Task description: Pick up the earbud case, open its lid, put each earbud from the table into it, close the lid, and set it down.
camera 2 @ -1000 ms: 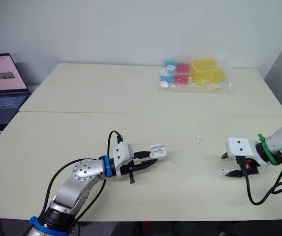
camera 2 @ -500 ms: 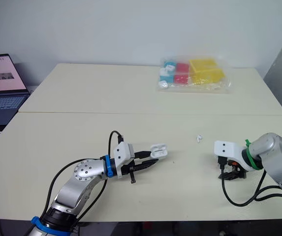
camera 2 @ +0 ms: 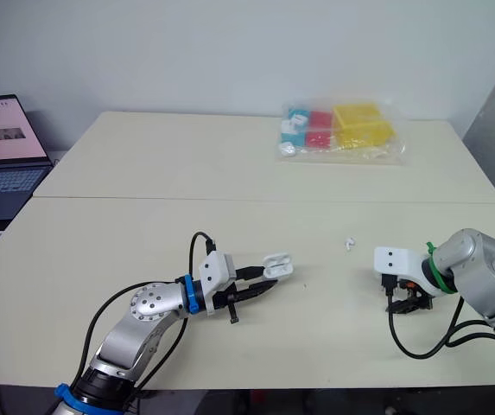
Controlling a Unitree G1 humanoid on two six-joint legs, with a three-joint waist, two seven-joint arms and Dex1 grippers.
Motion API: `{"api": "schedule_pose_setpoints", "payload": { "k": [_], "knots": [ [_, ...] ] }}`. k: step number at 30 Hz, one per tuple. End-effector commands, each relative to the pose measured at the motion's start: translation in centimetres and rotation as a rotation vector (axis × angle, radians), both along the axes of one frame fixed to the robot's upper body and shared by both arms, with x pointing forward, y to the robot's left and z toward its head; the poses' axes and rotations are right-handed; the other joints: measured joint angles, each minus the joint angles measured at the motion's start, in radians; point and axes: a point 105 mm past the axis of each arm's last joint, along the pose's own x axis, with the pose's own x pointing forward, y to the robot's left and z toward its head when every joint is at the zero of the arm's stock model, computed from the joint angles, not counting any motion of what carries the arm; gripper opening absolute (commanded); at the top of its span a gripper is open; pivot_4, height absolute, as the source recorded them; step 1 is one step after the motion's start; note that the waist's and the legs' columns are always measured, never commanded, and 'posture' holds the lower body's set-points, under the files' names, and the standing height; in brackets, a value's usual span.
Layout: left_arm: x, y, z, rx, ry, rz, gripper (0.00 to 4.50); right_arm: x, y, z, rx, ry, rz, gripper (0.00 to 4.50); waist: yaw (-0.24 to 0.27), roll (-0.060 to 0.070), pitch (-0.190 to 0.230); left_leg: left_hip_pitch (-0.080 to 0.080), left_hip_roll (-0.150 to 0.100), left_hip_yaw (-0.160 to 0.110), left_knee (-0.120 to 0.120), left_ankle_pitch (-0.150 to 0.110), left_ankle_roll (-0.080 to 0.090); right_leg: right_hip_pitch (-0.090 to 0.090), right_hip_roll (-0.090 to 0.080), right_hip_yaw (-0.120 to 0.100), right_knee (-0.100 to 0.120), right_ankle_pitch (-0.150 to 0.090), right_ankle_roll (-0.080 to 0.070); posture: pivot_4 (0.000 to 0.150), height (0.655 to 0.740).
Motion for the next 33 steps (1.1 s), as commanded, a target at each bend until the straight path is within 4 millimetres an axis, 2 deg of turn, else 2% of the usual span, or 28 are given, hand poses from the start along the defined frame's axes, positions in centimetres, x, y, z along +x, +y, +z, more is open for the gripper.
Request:
{"api": "schedule_pose_setpoints", "payload": {
  "k": [1,6,7,13,17,19,21,25,27,33],
  "knots": [
    [-0.2,-0.3,0.6,-0.013,-0.033,-0.014,0.79,-0.1,-0.3,-0.1,-0.022,0.011,0.004,2.27,0.0,0.0,0.0,0.0,0.0,0.0,0.0,0.0,0.0,0.0,0.0,0.0,0.0,0.0,0.0,0.15,0.7359],
    [0.0,-0.4,0.7,-0.013,-0.035,-0.016,0.79,-0.2,-0.3,0.1,-0.021,0.011,0.017,0.58,0.0,0.0,0.0,0.0,0.0,0.0,0.0,0.0,0.0,0.0,0.0,0.0,0.0,0.0,0.0,0.15,0.7359],
    [0.0,-0.4,0.7,-0.013,-0.036,-0.016,0.79,-0.1,-0.2,0.2,-0.019,0.009,0.017,0.39,0.0,0.0,0.0,0.0,0.0,0.0,0.0,0.0,0.0,0.0,0.0,0.0,0.0,0.0,0.0,0.15,0.7359],
    [0.4,-0.6,1.0,-0.021,-0.044,-0.016,0.79,-0.1,0.1,1.2,0.012,-0.014,0.032,0.39,0.0,0.0,0.0,0.0,0.0,0.0,0.0,0.0,0.0,0.0,0.0,0.0,0.0,0.0,0.0,0.15,0.7359],
    [0.8,-0.8,1.6,-0.045,-0.057,-0.009,0.79,0.3,1.4,4.0,0.095,-0.098,0.079,0.39,0.0,0.0,0.0,0.0,0.0,0.0,0.0,0.0,0.0,0.0,0.0,0.0,0.0,0.0,0.0,0.15,0.7359],
    [1.4,-1.1,2.5,-0.104,-0.034,0.022,0.79,0.4,4.1,7.0,0.272,-0.191,0.092,0.39,0.0,0.0,0.0,0.0,0.0,0.0,0.0,0.0,0.0,0.0,0.0,0.0,0.0,0.0,0.0,0.15,0.7359],
    [1.8,-1.4,3.2,-0.14,-0.019,0.041,0.79,0.1,5.8,8.9,0.406,-0.236,0.089,0.39,-0.002,0.0,0.0,0.0,0.0,0.0,0.0,0.0,0.0,0.0,0.001,0.001,0.001,0.0,0.0,0.15,0.7359],
    [2.8,-1.7,4.5,-0.188,-0.02,0.064,0.79,-0.1,8.2,11.1,0.602,-0.307,0.055,0.39,0.0,0.0,0.0,0.0,0.001,-0.004,0.001,0.0,0.0,0.001,0.001,-0.001,0.001,0.0,0.0,0.15,0.7359],
    [3.2,-2.0,5.5,-0.232,-0.026,0.069,0.79,0.3,9.8,12.7,0.748,-0.43,0.054,0.39,0.0,0.0,0.0,0.0,0.0,-0.004,0.001,0.0,0.0,0.001,0.001,-0.001,0.001,0.0,0.0,0.15,0.7359],
    [2.9,-2.7,6.9,-0.298,-0.035,0.029,0.79,0.4,12.3,15.9,1.107,-0.675,0.02,0.39,0.0,-0.001,0.0,-0.002,0.0,-0.002,0.001,0.0,0.0,0.0,0.001,0.0,0.0,0.0,0.001,0.15,0.7359]
  ]
}}
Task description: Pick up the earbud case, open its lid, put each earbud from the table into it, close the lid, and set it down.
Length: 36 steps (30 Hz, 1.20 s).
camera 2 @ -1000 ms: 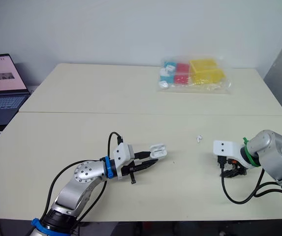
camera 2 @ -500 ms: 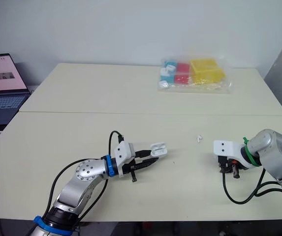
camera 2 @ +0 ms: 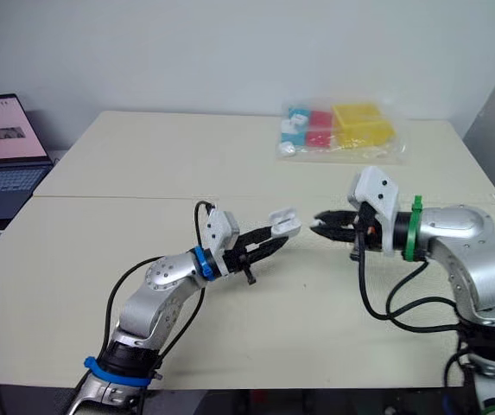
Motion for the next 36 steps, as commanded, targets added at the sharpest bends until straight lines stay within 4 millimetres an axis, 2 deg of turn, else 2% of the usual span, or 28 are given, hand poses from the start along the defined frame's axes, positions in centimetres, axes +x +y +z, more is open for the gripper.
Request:
{"api": "schedule_pose_setpoints", "payload": {
  "k": [1,5,8,14,19,29,36],
  "knots": [
    [-0.6,-0.4,1.5,-0.053,-0.038,-0.04,0.79,-0.7,0.8,2.3,0.171,-0.132,-0.044,0.39,-0.001,0.0,0.0,0.0,0.0,0.0,0.0,0.0,0.0,0.0,0.0,0.0,0.0,0.0,0.0,0.15,0.7359],
    [-0.8,-0.7,1.6,-0.056,-0.035,-0.051,0.79,-0.6,1.4,2.4,0.286,-0.132,-0.074,0.39,-0.001,0.0,0.0,-0.001,0.0,-0.001,0.0,0.0,0.0,-0.001,0.0,0.0,0.0,0.0,0.0,0.15,0.7359],
    [-0.7,-0.8,1.8,-0.064,-0.03,-0.054,0.79,-0.5,1.8,1.7,0.33,-0.107,-0.09,0.39,-0.002,0.0,0.0,-0.001,0.0,-0.002,0.001,0.0,0.0,0.0,0.0,0.0,0.001,0.0,0.0,0.15,0.7359],
    [-0.8,-0.7,2.1,-0.076,-0.027,-0.054,0.79,-0.7,2.7,-0.6,0.304,-0.105,-0.083,0.39,-0.002,0.0,0.0,-0.001,0.0,-0.002,0.0,0.0,0.0,0.0,0.0,0.0,0.001,0.0,0.0,0.15,0.7359],
    [-0.9,-0.6,2.2,-0.073,-0.025,-0.055,0.79,-0.4,2.8,-1.5,0.291,-0.114,-0.089,0.39,-0.002,0.0,0.0,-0.001,0.0,-0.002,0.0,0.0,0.0,0.0,0.001,0.0,0.001,0.0,0.0,0.15,0.7359],
    [-0.9,-0.4,2.2,-0.066,-0.025,-0.054,0.79,0.7,1.8,-3.4,0.233,-0.151,-0.125,0.39,-0.002,0.0,0.0,-0.001,0.001,-0.002,0.0,0.0,0.0,0.0,0.001,0.0,0.0,0.0,0.0,0.15,0.7359],
    [-1.0,-0.4,2.2,-0.064,-0.024,-0.057,0.79,1.1,1.8,-4.0,0.226,-0.172,-0.13,0.39,-0.002,0.0,0.0,-0.001,0.001,-0.002,0.0,0.0,0.0,0.0,0.001,0.0,0.0,0.0,0.0,0.15,0.7359]
  ]
}}
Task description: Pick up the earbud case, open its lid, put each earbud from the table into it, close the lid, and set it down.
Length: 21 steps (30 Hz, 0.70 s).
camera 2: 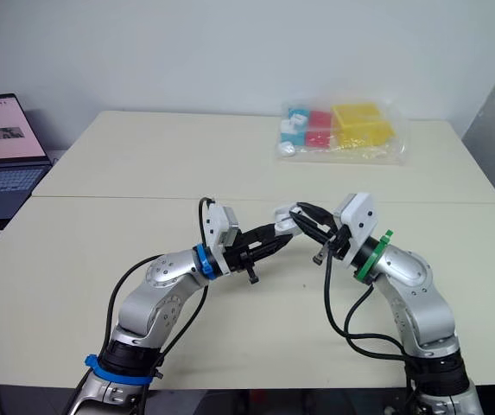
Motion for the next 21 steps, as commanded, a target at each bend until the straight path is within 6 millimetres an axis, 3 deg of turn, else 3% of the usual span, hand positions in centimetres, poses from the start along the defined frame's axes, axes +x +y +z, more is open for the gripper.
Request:
{"api": "schedule_pose_setpoints", "payload": {
  "k": [1,11,19,21],
  "knots": [
    [-0.47,-0.14,1.53,-0.03,-0.055,-0.017,0.79,-0.09,-0.09,0.18,-0.013,-0.042,-0.01,0.39,0.0,0.0,0.0,0.0,0.0,0.0,0.0,0.0,0.0,0.0,0.0,0.0,0.0,0.0,0.0,0.15,0.7359],
    [-0.43,-0.1,1.68,-0.038,-0.053,-0.01,0.79,-0.78,-0.05,-0.44,-0.036,-0.044,0.018,0.39,0.0,0.0,0.0,0.0,0.0,0.0,0.0,0.0,0.0,0.0,0.0,0.0,0.0,0.0,0.0,0.15,0.7359],
    [-0.46,-0.1,1.66,-0.037,-0.054,-0.008,0.79,-0.95,-0.29,-0.03,-0.054,-0.036,0.013,3.24,0.001,0.0,0.0,0.0,0.0,0.0,0.0,0.0,0.0,0.0,0.0,0.0,0.0,0.0,0.0,0.15,0.7359],
    [-0.45,-0.09,1.63,-0.036,-0.053,-0.007,0.79,-1.06,-0.31,0.08,-0.057,-0.035,0.016,3.26,0.001,0.0,0.0,0.0,0.0,0.0,0.0,0.0,0.0,0.0,0.0,0.0,0.0,0.0,0.0,0.15,0.7359]
  ]
}}
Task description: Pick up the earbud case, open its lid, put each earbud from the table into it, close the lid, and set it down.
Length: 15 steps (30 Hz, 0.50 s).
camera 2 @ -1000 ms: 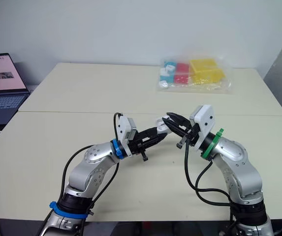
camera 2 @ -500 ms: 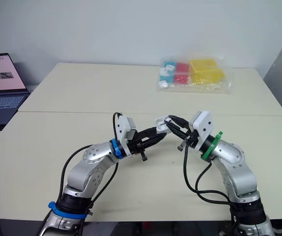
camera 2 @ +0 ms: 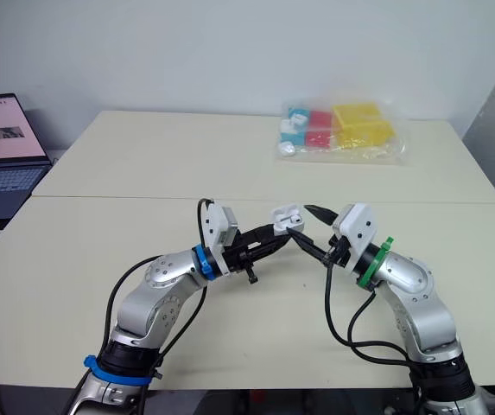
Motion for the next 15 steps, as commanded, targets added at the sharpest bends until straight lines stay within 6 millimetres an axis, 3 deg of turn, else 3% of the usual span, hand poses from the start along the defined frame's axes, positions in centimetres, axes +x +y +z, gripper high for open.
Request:
{"api": "schedule_pose_setpoints", "payload": {
  "k": [1,6,8,10,15],
  "knots": [
    [-0.5,-0.1,1.6,-0.031,-0.067,-0.009,0.79,-1.1,-0.2,1.9,0.016,-0.043,0.031,3.26,0.0,0.0,0.0,0.0,0.0,0.0,0.0,0.0,0.0,0.0,0.0,0.0,0.0,0.0,0.0,0.15,0.7359],
    [-0.1,0.5,1.0,-0.008,-0.068,0.029,0.79,-2.4,-2.4,3.6,0.006,-0.015,0.014,3.26,0.002,0.0,0.0,-0.001,0.0,0.0,0.0,0.0,0.0,0.0,0.0,0.0,-0.001,0.0,0.0,0.15,0.7359],
    [-0.1,0.9,0.6,0.021,-0.08,0.03,0.79,-1.8,-4.6,3.5,-0.006,0.061,-0.076,3.26,0.002,0.0,0.0,-0.001,0.0,0.0,0.0,0.0,0.0,0.0,-0.001,0.0,-0.001,0.0,0.0,0.15,0.7359],
    [-0.1,0.9,0.4,0.032,-0.087,0.028,0.79,-1.7,-5.5,3.5,-0.007,0.096,-0.113,3.26,0.002,0.0,0.0,-0.001,0.0,0.0,0.0,0.0,0.0,0.0,-0.001,0.0,-0.001,0.0,0.0,0.15,0.7359],
    [-0.6,1.0,-0.2,0.082,-0.118,-0.003,0.79,1.9,-7.9,-0.6,-0.173,0.324,-0.471,3.26,-0.002,0.0,0.0,0.0,0.001,0.0,0.0,0.0,0.0,0.0,-0.001,0.0,0.0,0.0,-0.001,0.15,0.7359]
  ]
}}
